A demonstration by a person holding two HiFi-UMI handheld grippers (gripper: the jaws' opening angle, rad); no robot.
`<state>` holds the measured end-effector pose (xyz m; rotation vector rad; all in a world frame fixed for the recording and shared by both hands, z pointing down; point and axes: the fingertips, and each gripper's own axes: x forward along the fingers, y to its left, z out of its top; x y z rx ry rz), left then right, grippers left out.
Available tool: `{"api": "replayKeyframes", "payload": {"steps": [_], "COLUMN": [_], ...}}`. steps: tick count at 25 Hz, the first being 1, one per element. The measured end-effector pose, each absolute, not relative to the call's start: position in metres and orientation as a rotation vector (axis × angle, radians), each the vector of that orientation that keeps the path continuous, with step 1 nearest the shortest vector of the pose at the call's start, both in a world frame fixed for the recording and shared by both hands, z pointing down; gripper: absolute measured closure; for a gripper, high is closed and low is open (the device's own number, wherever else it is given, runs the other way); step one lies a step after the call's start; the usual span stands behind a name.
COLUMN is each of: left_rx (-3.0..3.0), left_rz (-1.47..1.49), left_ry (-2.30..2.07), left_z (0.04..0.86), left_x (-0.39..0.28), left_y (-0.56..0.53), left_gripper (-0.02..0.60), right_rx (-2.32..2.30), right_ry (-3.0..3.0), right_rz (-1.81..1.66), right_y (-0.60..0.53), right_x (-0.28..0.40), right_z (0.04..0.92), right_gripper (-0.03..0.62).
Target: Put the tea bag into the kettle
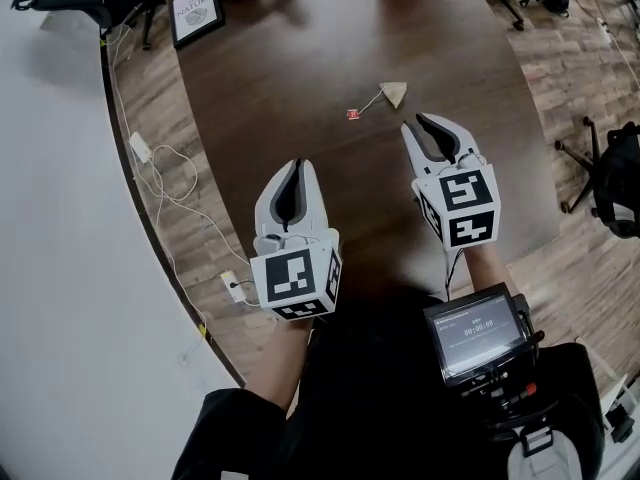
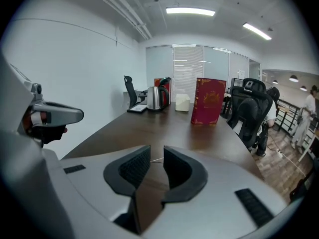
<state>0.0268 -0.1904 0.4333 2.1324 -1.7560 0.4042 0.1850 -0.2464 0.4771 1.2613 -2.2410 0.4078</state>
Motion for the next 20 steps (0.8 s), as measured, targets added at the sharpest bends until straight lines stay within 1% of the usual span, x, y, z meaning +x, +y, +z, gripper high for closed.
{"api": "replayKeyframes", "payload": {"steps": [20], "left_rx": [2.016], "left_rz": [0.515], "left_ry": [-1.716], "left_z": [0.522], "left_x": [0.025], "left_y": [-0.227], "left_gripper": [0.577], "right_rx": [1.241], "right_ry": [-2.157], "right_rz": [0.451], "right_y": [-0.299], "right_x": [0.190], "right_z": [0.561], "right_gripper": [0.503]}}
